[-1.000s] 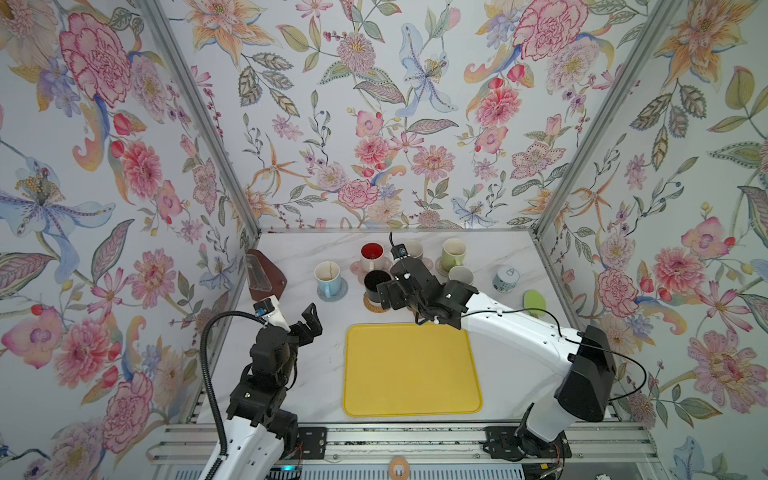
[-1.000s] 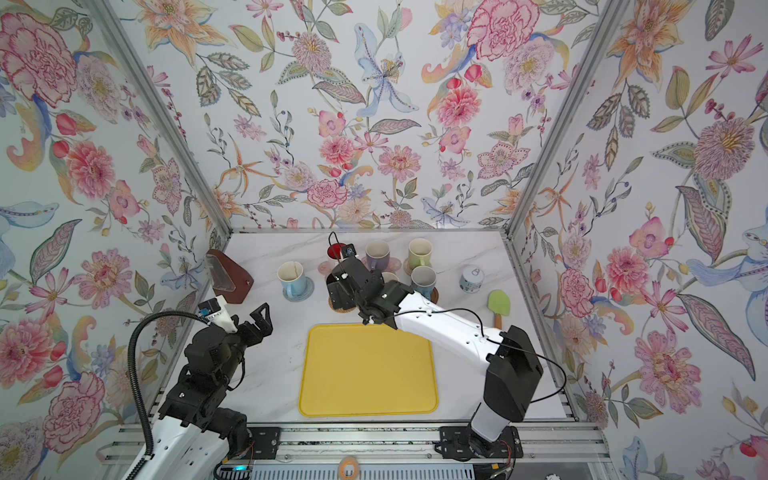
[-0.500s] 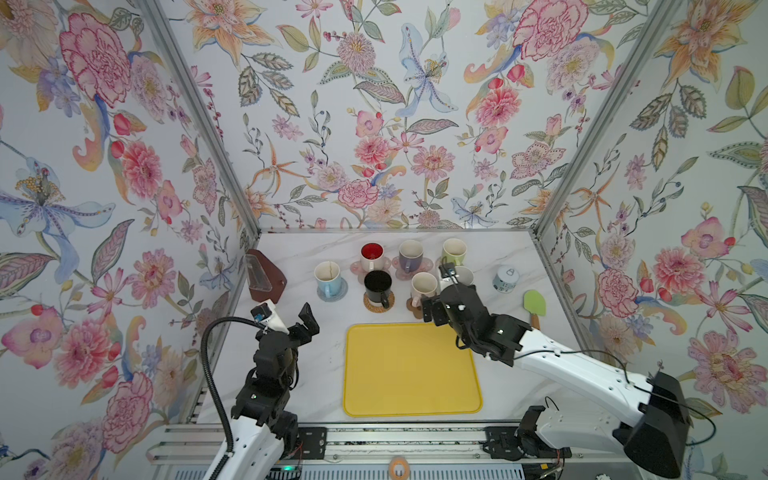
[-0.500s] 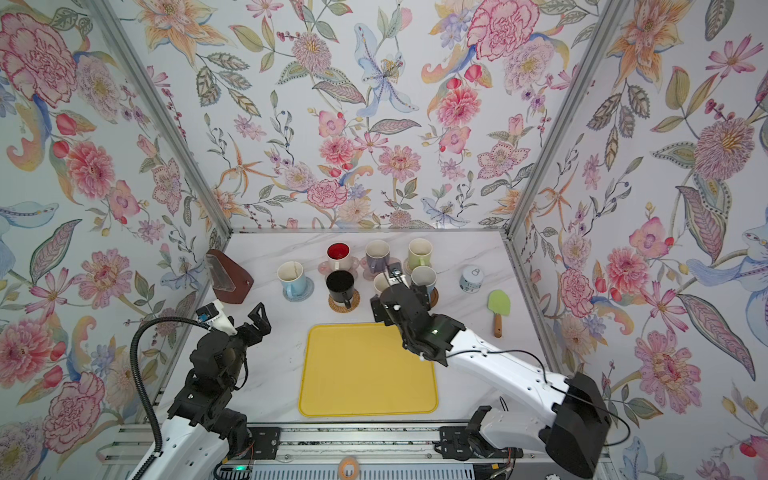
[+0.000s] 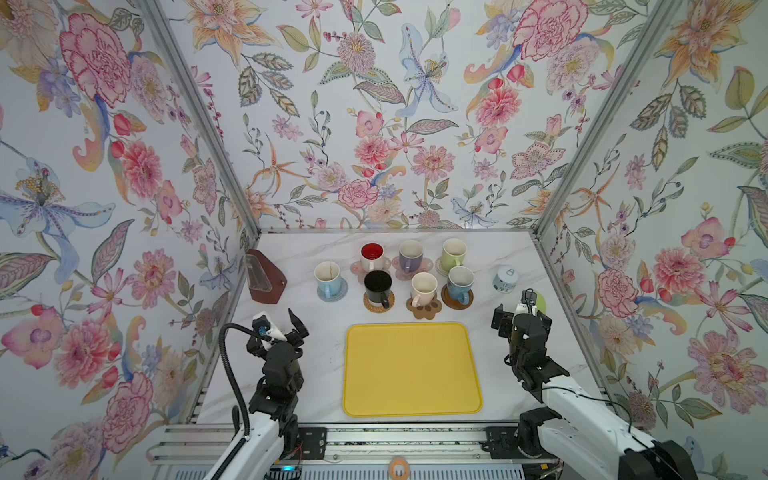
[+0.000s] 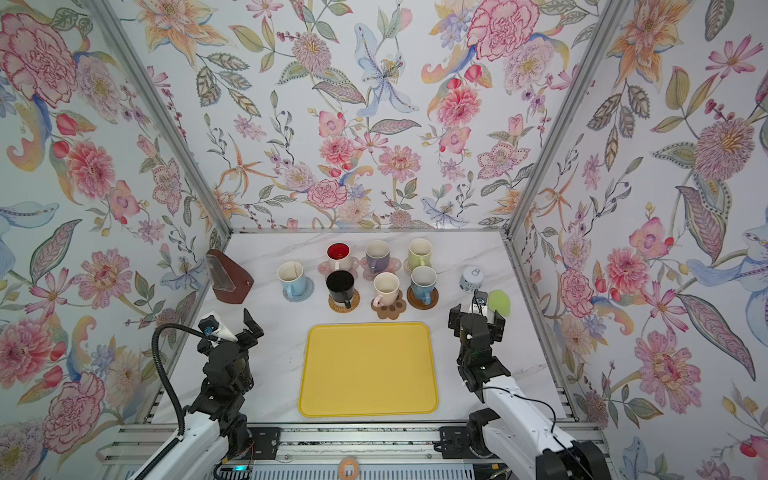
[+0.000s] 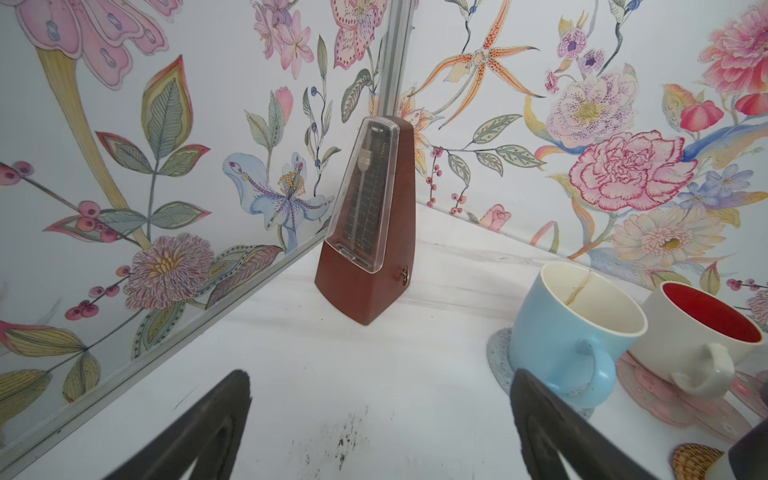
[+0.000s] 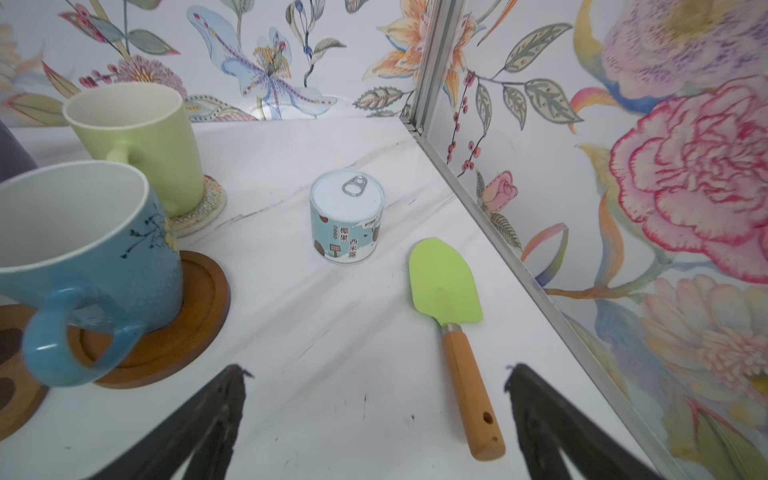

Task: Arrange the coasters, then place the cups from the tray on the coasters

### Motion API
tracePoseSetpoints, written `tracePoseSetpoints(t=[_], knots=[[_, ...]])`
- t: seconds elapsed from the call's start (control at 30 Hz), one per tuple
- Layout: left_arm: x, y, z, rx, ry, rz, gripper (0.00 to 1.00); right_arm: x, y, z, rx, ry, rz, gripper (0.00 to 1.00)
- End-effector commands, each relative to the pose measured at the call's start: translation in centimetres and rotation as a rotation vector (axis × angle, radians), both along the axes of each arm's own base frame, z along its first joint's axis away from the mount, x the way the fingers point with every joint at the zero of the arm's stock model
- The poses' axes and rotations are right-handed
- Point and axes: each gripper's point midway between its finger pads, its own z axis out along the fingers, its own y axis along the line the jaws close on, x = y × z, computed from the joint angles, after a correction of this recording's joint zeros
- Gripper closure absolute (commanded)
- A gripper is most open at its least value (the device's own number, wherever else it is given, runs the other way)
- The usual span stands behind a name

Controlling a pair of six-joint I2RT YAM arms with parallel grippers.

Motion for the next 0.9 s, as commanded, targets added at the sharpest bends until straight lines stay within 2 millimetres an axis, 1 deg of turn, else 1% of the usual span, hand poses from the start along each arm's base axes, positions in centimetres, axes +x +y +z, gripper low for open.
tracePoseSetpoints(t=[0.0,0.07,0.1,0.13,0.17,0.2,0.23,0.27,0.3,0.37,0.4,0.43,0.47,0.53,0.57,0.6,0.63,0.7,0.73,0.8,0.87], knots=[[-0.3,1.3,0.8,0.066,-0.018,0.084,0.01,2.7,0.9,2.0,-0.009,-0.158,0.065,0.01],[0.0,1.1,0.1,0.088,-0.012,0.07,0.01,3.5,0.5,0.5,-0.013,-0.153,0.061,0.01],[0.2,1.1,0.0,0.097,-0.005,0.068,0.01,3.8,0.4,0.1,-0.017,-0.16,0.064,0.01],[0.4,1.1,-0.2,0.113,0.008,0.071,0.01,4.1,0.4,0.2,-0.063,-0.164,0.058,0.01],[0.5,1.2,-0.3,0.123,0.011,0.076,0.01,4.5,0.7,0.0,-0.079,-0.158,0.075,0.01],[0.6,1.3,-0.5,0.128,0.01,0.076,0.01,4.8,0.4,-0.3,-0.076,-0.155,0.077,0.01],[0.9,1.3,-0.6,0.125,0.001,0.071,0.01,5.0,-0.1,-0.5,-0.066,-0.17,0.073,0.01],[1.1,1.5,-0.8,0.119,-0.002,0.07,0.01,5.0,-1.2,-0.3,-0.046,-0.191,0.025,0.01],[1.5,1.5,-1.0,0.113,0.004,0.06,0.01,4.9,-1.9,-0.5,0.002,-0.189,0.016,0.01],[2.4,1.7,-1.5,0.107,0.018,0.043,0.01,4.6,-2.7,-1.2,0.093,-0.186,0.052,0.01],[2.8,1.9,-1.5,0.114,0.017,0.045,0.01,4.4,-3.3,-2.0,0.124,-0.192,0.05,0.01],[3.2,1.8,-1.2,0.131,0.007,0.035,0.01,4.5,-3.5,-1.8,0.132,-0.232,0.063,0.01],[3.4,2.0,-1.1,0.141,-0.002,0.036,0.01,4.6,-3.6,-1.5,0.13,-0.254,0.062,0.01],[4.3,2.0,-0.8,0.147,-0.028,0.014,0.01,5.2,-3.0,-2.7,0.143,-0.149,0.086,0.01],[4.8,1.9,-0.9,0.144,-0.031,-0.003,0.01,5.6,-2.7,-2.7,0.135,-0.15,0.109,0.01],[5.5,1.6,-1.2,0.143,-0.022,-0.027,0.01,5.8,-2.6,-2.4,0.125,-0.168,0.107,0.01],[6.2,1.5,-1.6,0.139,-0.009,-0.04,0.01,5.8,-2.8,-2.7,0.129,-0.148,0.092,0.01],[7.3,1.4,-2.3,0.127,-0.012,-0.071,0.01,5.7,-2.9,-2.6,0.128,-0.149,0.087,0.01],[7.7,0.9,-2.2,0.141,-0.023,-0.111,0.01,5.7,-2.9,-2.4,0.121,-0.161,0.083,0.01],[8.1,0.5,-2.8,0.13,0.003,-0.135,0.01,5.6,-3.0,-2.6,0.115,-0.156,0.072,0.01],[8.4,0.9,-3.5,0.115,0.02,-0.123,0.01,5.9,-3.1,-2.7,0.127,-0.145,0.072,0.01]])
